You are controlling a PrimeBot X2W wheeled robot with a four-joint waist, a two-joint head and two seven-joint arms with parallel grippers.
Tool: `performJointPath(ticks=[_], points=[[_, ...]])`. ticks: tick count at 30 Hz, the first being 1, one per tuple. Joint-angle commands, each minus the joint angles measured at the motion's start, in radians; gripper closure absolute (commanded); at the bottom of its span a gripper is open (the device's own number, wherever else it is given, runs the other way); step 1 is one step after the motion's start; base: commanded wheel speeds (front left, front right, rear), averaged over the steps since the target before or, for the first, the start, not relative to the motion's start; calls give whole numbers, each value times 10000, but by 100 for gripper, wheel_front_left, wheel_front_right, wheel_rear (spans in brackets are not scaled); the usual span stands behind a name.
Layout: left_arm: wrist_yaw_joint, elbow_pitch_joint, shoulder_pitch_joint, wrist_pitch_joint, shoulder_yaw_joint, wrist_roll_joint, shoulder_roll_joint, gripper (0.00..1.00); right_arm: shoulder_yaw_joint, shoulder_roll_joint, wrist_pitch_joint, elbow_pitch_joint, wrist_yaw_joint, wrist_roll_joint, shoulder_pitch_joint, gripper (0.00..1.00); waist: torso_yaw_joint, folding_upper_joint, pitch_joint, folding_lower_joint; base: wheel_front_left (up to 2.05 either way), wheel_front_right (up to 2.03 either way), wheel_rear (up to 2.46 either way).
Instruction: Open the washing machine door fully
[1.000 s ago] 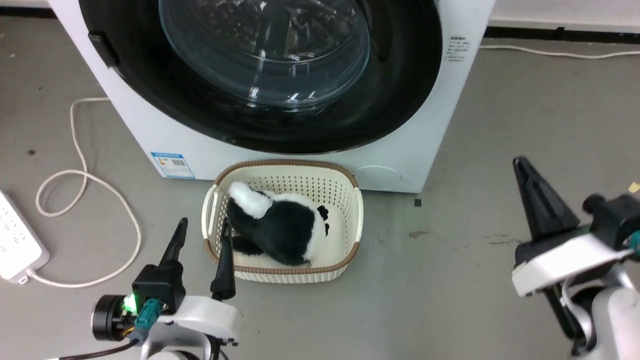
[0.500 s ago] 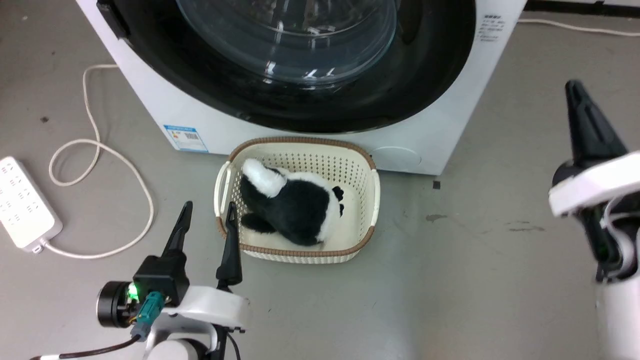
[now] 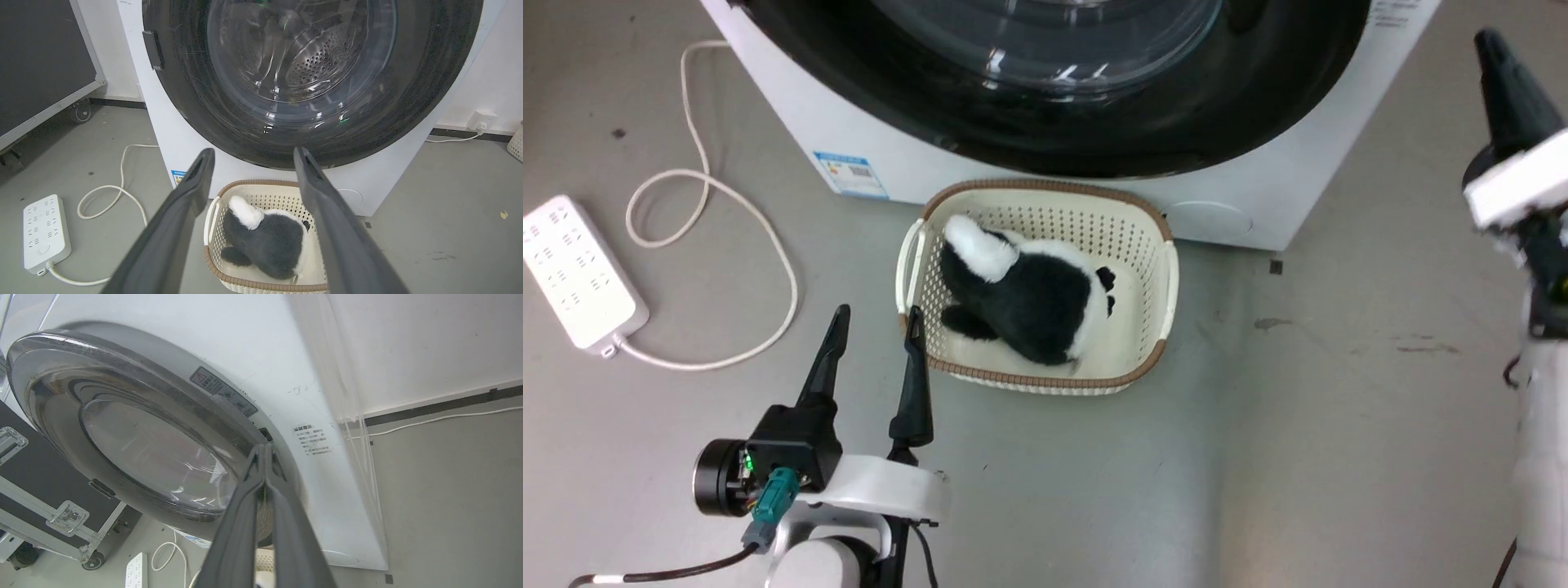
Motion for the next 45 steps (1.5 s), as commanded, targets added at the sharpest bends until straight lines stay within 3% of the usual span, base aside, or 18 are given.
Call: performJointPath(ticks=[1,16,33,45], points=[[80,-56,-273,-131,-65,-46,13,0,-181,38,219,242,-4,294,-573,100,123,-1,174,-1,0,0,0],[333,-101,-651,-444,-532,-297,16,0,-1795,25,2644,2684,-6,1423,-3334,100,697,-1,928,-1,0,0,0],[566,-183,-991,-800,-982,-523,19,0,-3835,-308,4856,5476,-8,1487,-6337,100,1266,-1,1593,-1,0,0,0],[744,-145,-1067,-1030,-1070,-674,21,0,-4576,10,6684,5601,-9,1834,-6292,100,1331,-1,1259,-1,0,0,0]])
